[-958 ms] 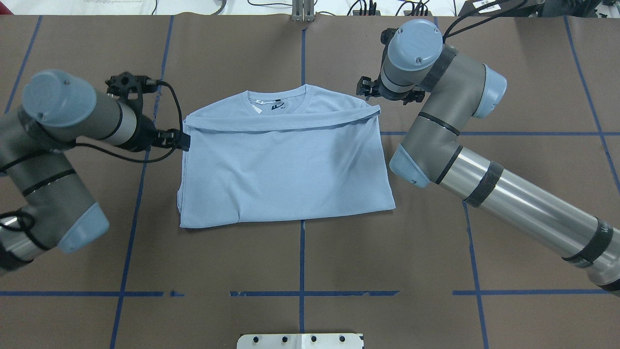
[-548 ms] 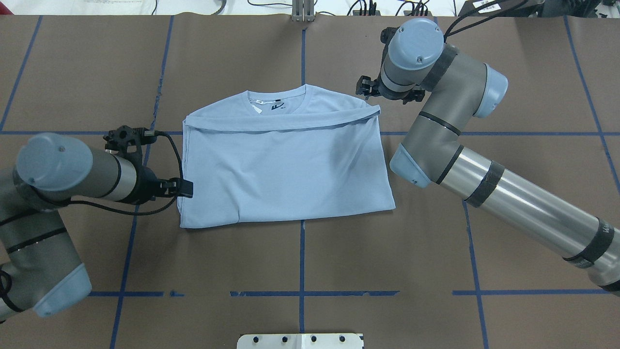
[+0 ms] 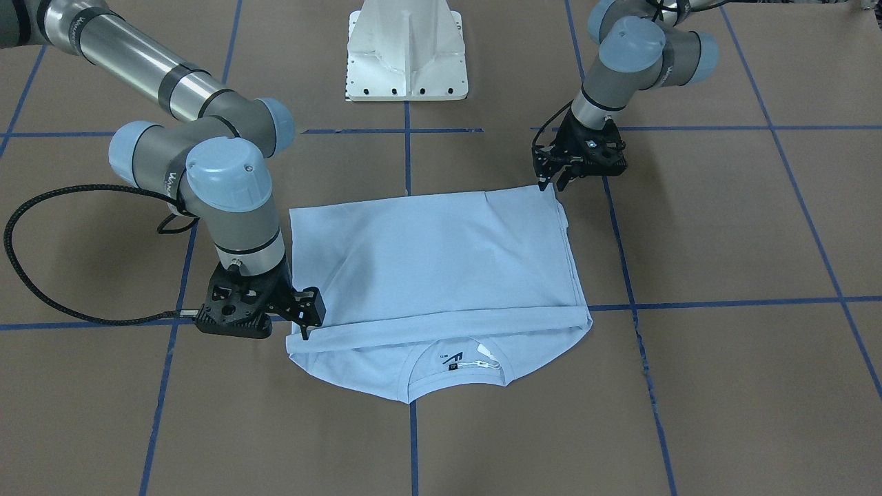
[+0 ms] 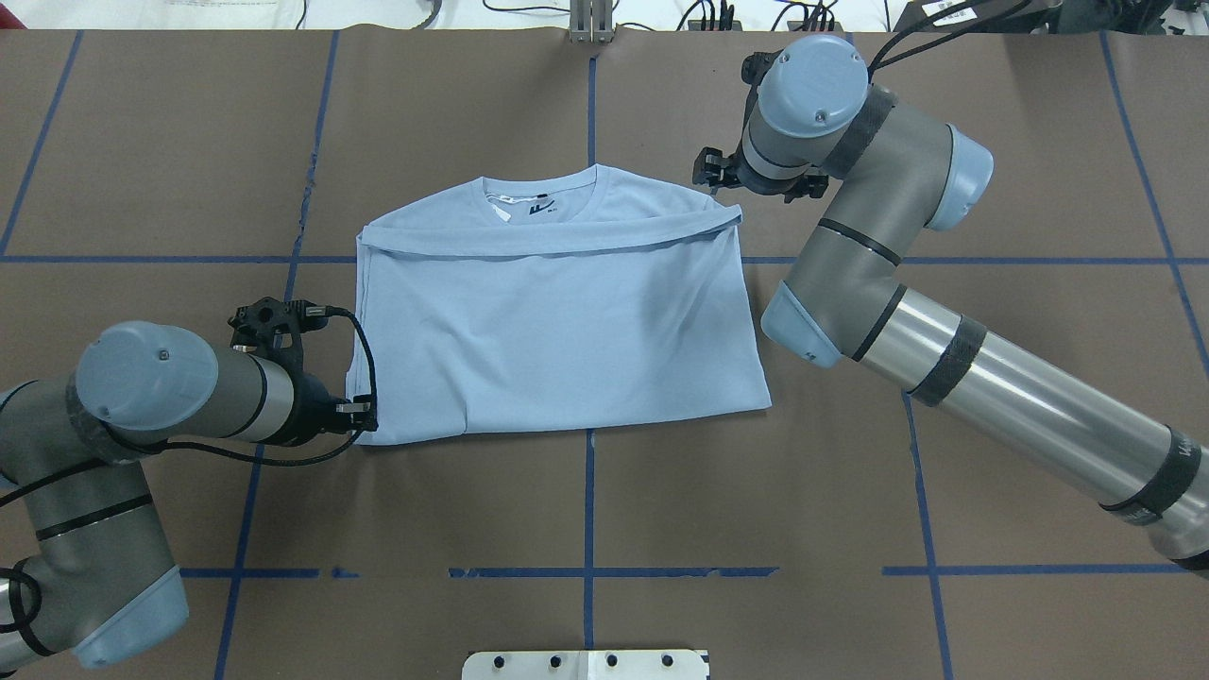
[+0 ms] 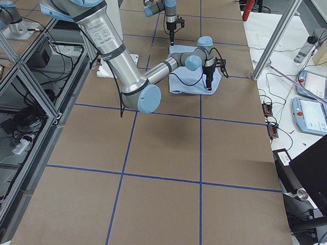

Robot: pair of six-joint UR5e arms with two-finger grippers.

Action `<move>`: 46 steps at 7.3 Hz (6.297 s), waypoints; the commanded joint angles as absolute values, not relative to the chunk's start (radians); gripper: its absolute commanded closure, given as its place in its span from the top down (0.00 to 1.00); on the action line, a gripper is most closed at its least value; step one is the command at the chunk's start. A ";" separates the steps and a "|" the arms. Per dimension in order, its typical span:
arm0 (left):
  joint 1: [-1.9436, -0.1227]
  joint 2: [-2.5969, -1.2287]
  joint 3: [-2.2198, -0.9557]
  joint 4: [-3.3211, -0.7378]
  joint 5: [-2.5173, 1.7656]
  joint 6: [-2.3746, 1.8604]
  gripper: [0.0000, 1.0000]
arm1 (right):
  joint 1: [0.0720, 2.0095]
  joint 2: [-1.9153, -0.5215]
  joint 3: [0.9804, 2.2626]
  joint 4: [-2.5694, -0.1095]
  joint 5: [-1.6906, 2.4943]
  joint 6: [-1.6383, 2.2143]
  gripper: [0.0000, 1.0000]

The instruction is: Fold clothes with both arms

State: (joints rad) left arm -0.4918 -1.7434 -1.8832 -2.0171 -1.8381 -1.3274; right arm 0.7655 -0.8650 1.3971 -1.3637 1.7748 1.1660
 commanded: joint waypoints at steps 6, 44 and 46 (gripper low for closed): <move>-0.471 -1.746 -1.868 -2.014 -1.835 -1.327 0.39 | 0.765 -0.867 1.397 -1.364 1.775 1.167 1.00; -1.071 -2.118 -1.094 -2.329 -1.933 -0.534 1.00 | 0.517 -0.634 1.189 -1.296 1.646 1.460 0.66; -1.071 -2.118 -1.094 -2.330 -1.933 -0.534 1.00 | 0.503 -0.635 1.189 -1.314 1.644 1.460 0.63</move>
